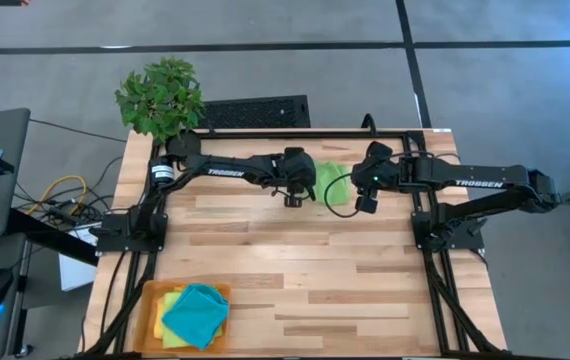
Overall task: Fold microfiber towels
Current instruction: Fold the green towel, then put the green towel into the orange bin
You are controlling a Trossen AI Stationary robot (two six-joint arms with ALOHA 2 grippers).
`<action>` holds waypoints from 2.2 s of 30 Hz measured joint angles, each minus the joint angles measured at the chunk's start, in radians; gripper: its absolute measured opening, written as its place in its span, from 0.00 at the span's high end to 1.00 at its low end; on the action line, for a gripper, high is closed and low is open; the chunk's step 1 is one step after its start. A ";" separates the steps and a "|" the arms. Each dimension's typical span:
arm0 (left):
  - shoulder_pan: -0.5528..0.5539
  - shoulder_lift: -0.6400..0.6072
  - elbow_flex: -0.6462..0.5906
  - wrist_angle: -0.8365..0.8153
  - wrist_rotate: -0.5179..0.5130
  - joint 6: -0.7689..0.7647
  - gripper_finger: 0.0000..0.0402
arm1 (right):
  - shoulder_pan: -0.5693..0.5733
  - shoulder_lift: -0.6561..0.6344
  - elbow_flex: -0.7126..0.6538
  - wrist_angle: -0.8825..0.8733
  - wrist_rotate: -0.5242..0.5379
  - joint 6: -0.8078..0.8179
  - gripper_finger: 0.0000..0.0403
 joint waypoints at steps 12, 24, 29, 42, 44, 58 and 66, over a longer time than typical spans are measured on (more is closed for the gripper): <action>0.030 0.035 0.000 0.055 -0.086 0.096 0.72 | 0.000 0.000 0.000 0.000 0.000 0.001 0.55; 0.056 0.050 0.001 -0.020 -0.213 -0.047 0.72 | 0.000 0.000 -0.001 -0.003 0.000 0.001 0.55; 0.031 -0.017 0.001 -0.120 -0.174 -0.086 0.72 | 0.000 0.000 -0.001 -0.003 0.000 0.001 0.55; -0.104 -0.056 -0.017 -0.170 0.044 0.019 0.72 | 0.000 0.000 -0.001 -0.004 0.000 -0.001 0.55; -0.118 -0.056 -0.048 -0.076 0.015 0.040 0.72 | 0.000 0.000 -0.001 -0.005 0.000 -0.006 0.55; -0.113 -0.043 -0.220 0.224 -0.007 0.041 0.72 | 0.000 0.001 -0.001 -0.006 0.000 -0.008 0.55; -0.073 -0.042 -0.245 0.245 0.033 -0.015 0.72 | 0.000 0.001 -0.001 -0.004 0.000 -0.008 0.55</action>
